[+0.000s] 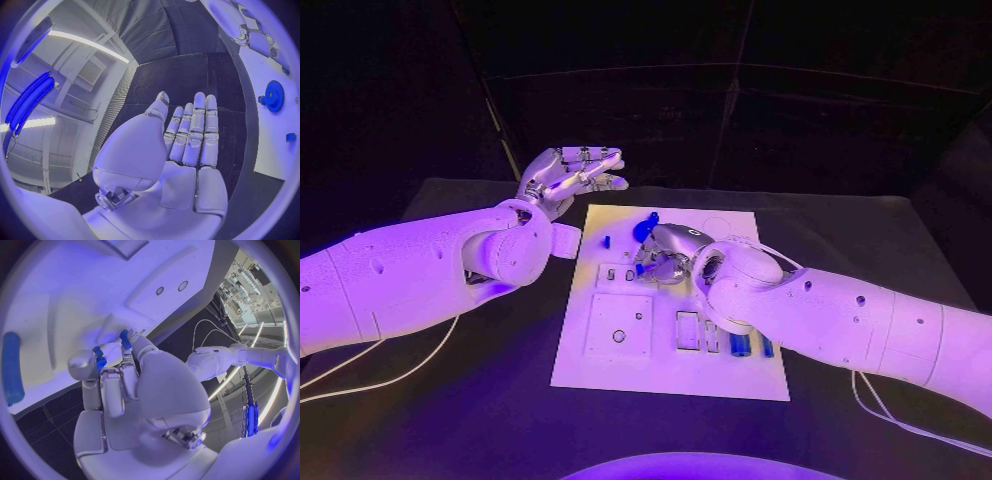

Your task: Assemble the parts on the task board

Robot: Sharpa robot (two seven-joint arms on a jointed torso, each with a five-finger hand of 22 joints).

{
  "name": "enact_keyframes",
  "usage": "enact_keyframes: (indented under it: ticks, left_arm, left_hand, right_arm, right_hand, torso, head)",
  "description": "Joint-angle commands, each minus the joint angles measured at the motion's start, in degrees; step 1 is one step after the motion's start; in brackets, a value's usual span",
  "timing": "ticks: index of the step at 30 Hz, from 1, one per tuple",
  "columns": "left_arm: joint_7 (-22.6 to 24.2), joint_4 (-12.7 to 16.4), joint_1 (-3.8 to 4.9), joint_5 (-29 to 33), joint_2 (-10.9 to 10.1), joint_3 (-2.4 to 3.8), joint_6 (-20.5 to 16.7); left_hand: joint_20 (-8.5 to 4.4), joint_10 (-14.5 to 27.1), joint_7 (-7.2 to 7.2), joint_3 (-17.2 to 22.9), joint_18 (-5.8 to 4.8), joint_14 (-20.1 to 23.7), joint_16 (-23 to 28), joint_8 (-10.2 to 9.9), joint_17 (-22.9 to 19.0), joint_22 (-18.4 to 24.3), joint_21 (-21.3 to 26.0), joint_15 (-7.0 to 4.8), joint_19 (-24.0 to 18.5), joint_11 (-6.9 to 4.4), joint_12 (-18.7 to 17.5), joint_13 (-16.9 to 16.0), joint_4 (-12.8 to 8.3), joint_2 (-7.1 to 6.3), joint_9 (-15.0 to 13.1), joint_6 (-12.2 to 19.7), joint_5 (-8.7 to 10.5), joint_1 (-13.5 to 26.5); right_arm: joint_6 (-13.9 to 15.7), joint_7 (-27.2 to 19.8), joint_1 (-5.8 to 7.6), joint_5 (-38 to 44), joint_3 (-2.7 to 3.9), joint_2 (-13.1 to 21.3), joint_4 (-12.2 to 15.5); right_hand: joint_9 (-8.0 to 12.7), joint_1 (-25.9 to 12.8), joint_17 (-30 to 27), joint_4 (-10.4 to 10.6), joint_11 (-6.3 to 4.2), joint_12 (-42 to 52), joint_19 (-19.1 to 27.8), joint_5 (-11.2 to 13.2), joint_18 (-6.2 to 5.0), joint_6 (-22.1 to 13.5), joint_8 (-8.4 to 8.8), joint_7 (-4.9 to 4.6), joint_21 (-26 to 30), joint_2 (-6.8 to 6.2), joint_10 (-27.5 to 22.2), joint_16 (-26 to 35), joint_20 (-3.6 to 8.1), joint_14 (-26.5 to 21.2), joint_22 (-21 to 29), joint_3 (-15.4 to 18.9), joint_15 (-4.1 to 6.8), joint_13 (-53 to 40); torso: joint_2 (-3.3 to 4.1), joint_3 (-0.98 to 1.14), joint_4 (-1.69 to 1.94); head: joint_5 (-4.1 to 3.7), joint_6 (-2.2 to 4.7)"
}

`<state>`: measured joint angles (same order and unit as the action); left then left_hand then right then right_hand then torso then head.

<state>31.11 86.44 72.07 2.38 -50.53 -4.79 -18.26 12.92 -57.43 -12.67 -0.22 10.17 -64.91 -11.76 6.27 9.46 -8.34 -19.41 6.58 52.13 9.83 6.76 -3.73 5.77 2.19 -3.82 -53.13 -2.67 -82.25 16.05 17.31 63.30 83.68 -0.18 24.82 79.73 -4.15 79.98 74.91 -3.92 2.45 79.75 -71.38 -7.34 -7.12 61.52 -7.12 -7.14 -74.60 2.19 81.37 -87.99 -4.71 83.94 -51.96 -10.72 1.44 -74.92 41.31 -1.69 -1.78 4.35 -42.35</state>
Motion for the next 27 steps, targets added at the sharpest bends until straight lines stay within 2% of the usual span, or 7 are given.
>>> enact_keyframes:
  ticks: [1, 19, 27]
  left_arm:
    - [0.1, 0.0, 0.12, 0.1, 0.0, 0.04, 0.6]
    - [0.1, 0.1, 0.12, 0.1, -0.1, 0.04, 0.6]
    - [0.1, 0.1, 0.12, 0.1, -0.1, 0.04, 0.7]
  left_hand:
    - [-0.04, -0.3, -0.06, 0.1, 0.29, -0.3, 0.3, -0.4, 0.1, 0.1, 0.3, -0.03, 0.5, -0.13, -0.4, 0.0, -0.3, 0.42, 0.0, -0.4, -0.14, -0.2]
    - [-0.05, -0.5, -0.04, 0.1, 0.30, -0.4, 0.5, -0.4, 0.1, 0.1, 0.3, -0.04, 0.5, -0.15, -0.4, 0.0, -0.4, 0.41, 0.0, -0.5, -0.14, -0.1]
    - [-0.05, -0.5, -0.04, 0.1, 0.30, -0.4, 0.5, -0.4, 0.1, 0.1, 0.3, -0.04, 0.5, -0.15, -0.4, 0.0, -0.4, 0.41, 0.0, -0.5, -0.14, -0.1]
  right_arm:
    - [-2.5, 1.6, -0.17, 0.8, -0.22, 0.0, -0.3]
    - [-5.6, 2.8, -0.17, 1.0, -0.23, -0.2, -0.4]
    - [-5.0, 3.9, -0.17, 1.0, -0.23, -0.3, -0.4]
  right_hand:
    - [-0.3, -0.3, 9.5, -0.2, -0.10, 0.0, 0.3, -0.3, 0.09, 0.4, -0.34, -0.03, 0.4, -0.39, -0.3, 0.1, 0.19, 4.9, 0.1, -0.3, 0.25, -2.1]
    - [-0.2, -2.6, 9.1, 0.0, 0.13, -0.4, 0.5, -0.4, 0.02, -0.2, 0.01, -0.27, 0.8, -2.18, -0.6, 0.2, 0.02, 4.8, 0.7, -0.1, 0.07, -1.7]
    - [-0.1, -3.3, 9.1, 0.1, 0.20, -0.6, 0.6, -0.6, -0.01, -0.4, 0.17, -0.36, 0.9, -2.62, -0.8, 0.3, -0.03, 4.8, 0.9, 0.1, 0.00, -1.5]
  torso:
    - [0.04, 0.02, 0.05]
    - [0.02, 0.03, 0.03]
    - [0.05, 0.02, 0.01]
  head:
    - [-0.02, -0.04]
    - [0.14, -0.26]
    - [0.11, -0.37]
